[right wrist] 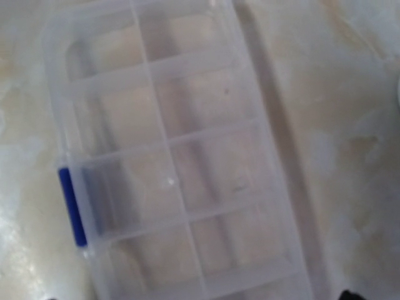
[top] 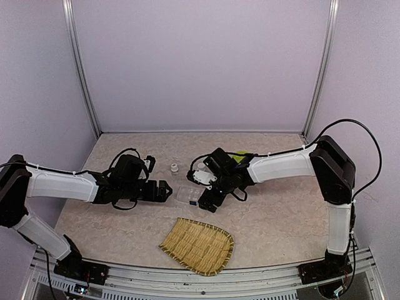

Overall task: Sort the pills into containers
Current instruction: Pick up the pill container from the center of the board.

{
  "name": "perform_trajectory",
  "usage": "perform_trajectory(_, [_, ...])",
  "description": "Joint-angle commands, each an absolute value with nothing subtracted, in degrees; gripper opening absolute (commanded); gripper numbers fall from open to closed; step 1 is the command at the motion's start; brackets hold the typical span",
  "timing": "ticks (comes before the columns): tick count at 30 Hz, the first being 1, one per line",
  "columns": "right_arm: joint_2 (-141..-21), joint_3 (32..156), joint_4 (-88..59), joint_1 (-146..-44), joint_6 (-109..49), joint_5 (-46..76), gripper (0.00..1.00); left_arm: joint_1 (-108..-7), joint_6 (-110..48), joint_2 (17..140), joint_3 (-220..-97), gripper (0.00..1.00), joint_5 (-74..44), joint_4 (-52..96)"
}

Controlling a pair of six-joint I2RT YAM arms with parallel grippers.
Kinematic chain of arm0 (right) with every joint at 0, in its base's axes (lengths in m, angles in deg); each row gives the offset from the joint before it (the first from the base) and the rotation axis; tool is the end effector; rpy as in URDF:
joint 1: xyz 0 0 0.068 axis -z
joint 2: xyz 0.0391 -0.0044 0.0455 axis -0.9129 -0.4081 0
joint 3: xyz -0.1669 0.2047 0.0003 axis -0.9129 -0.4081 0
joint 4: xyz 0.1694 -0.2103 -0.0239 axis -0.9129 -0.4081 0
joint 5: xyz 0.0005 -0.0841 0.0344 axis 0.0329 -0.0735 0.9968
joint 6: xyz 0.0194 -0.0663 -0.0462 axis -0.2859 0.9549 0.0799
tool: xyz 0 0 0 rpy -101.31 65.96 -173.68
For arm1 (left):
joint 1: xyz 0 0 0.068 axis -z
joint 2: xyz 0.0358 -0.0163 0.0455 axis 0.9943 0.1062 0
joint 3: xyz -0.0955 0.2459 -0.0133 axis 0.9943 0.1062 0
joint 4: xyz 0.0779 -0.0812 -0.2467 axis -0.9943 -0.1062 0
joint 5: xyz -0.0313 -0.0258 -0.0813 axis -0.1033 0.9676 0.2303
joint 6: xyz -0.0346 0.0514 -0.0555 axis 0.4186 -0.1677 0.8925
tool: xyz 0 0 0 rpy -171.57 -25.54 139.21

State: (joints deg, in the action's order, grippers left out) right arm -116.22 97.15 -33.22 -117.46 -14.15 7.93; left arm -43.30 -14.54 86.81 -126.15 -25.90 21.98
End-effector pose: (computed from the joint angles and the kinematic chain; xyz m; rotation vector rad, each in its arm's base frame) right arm 0.2804 0.3543 0.1114 -1.3073 2.2379 0.2914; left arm 0.2500 -0.2103 0.1345 0.2439 2.3562 -0.5509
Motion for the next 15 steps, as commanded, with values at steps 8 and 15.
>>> perform_trajectory(8, [-119.2,99.1,-30.4,-117.9,-10.5,8.7,0.96,-42.9,-14.8,86.0,-125.7,0.99,-25.5,22.5])
perform_trajectory(15, [-121.6,101.7,-32.5,-117.7,-9.0,8.3,0.94,-42.9,-15.2,86.3,-126.1,0.99,-24.8,22.4])
